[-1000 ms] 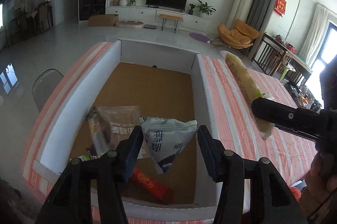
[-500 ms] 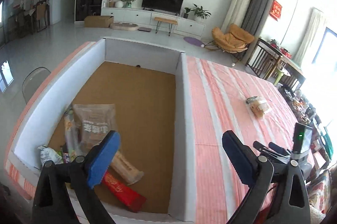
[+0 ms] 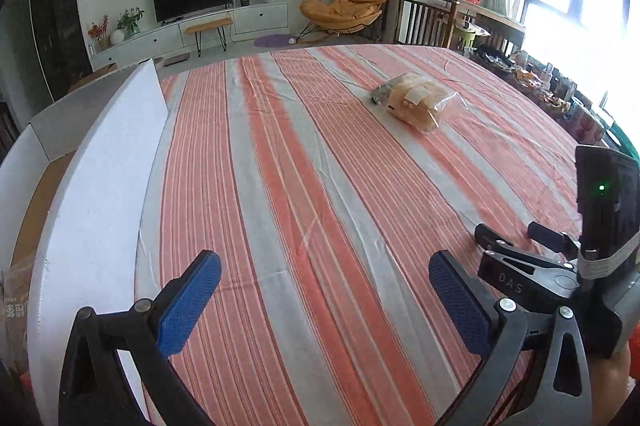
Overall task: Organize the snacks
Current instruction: 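Carry both packets into the white box and open both tools, then move the right tool to the bread loaf bag and grasp it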
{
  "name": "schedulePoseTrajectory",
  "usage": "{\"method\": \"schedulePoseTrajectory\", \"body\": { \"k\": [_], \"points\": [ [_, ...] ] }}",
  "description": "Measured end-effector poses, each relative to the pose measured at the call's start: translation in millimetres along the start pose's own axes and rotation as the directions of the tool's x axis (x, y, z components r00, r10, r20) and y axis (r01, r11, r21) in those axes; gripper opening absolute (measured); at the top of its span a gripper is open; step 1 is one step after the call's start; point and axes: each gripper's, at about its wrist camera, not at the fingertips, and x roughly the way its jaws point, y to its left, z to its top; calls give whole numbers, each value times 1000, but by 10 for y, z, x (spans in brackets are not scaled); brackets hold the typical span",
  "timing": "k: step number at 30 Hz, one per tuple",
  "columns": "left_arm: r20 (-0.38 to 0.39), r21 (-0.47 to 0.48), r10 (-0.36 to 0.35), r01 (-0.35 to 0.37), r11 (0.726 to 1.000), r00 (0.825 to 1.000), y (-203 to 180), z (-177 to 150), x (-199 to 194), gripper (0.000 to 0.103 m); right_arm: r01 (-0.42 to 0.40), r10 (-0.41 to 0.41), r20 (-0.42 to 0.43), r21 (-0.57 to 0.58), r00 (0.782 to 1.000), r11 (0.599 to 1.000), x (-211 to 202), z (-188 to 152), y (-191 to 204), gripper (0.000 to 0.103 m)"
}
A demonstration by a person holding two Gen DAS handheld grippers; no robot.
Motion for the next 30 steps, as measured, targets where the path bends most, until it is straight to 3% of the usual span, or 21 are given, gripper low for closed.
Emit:
{"method": "schedulePoseTrajectory", "body": {
  "k": [7,24,26,28,30],
  "points": [
    [-114,-16,83,-85,996,990,166,-45,683,102,1,-1,-1,26,1000,1000,69,5,-37,85],
    [-107,-48,58,-64,997,993,199,-88,726,103,-9,9,-5,27,1000,1000,55,7,-29,89],
    [-107,-48,58,-64,997,993,198,-88,725,103,-47,47,-17,35,999,998,43,28,-48,90],
    [-107,-48,58,-63,997,993,199,-88,725,103,-171,173,-18,73,985,983,36,108,-126,89],
    [-107,-48,58,-64,997,993,198,-88,725,103,-262,262,3,42,965,964,57,304,-160,88]
  ]
}}
